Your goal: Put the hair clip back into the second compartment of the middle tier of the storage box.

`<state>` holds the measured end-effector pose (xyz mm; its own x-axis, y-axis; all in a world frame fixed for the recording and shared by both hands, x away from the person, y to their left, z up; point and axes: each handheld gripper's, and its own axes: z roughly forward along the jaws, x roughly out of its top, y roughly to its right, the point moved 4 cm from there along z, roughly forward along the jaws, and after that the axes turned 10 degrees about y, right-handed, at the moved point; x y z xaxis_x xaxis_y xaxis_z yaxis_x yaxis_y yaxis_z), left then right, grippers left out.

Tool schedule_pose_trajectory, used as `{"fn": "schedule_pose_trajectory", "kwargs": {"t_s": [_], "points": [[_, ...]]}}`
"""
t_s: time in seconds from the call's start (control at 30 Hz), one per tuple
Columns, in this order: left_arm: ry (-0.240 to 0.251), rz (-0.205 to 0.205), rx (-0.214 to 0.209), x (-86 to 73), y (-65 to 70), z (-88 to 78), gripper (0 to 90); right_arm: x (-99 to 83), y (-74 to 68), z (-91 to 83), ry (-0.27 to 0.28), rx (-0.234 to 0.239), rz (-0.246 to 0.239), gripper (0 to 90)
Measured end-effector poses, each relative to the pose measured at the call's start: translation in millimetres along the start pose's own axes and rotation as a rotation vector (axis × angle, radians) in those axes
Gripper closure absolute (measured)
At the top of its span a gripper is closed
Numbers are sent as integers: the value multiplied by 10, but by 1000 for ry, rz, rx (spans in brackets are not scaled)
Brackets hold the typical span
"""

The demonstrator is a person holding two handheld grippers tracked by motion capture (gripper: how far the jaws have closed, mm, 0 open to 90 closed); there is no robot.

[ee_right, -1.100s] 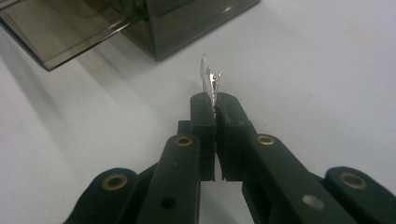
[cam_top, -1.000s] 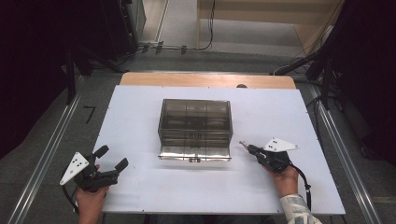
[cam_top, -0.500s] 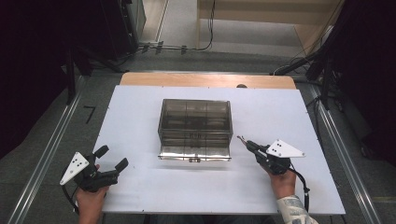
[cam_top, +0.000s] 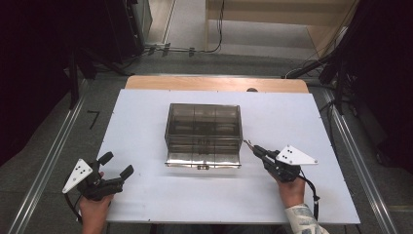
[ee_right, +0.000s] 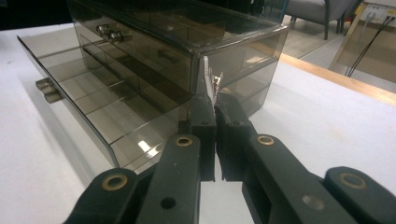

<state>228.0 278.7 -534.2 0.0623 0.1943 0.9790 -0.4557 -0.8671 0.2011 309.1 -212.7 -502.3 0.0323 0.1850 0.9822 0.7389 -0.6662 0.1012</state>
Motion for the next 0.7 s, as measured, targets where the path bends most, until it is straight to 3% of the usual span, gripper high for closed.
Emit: {"fn": "schedule_pose_trajectory", "kwargs": {"t_s": [0.3,0.7], "points": [[0,0,1,0,0,0,14,85,-26,-53,46,10,4,843],[0,1,0,0,1,0,14,131,-273,180,47,94,-24,843]]}}
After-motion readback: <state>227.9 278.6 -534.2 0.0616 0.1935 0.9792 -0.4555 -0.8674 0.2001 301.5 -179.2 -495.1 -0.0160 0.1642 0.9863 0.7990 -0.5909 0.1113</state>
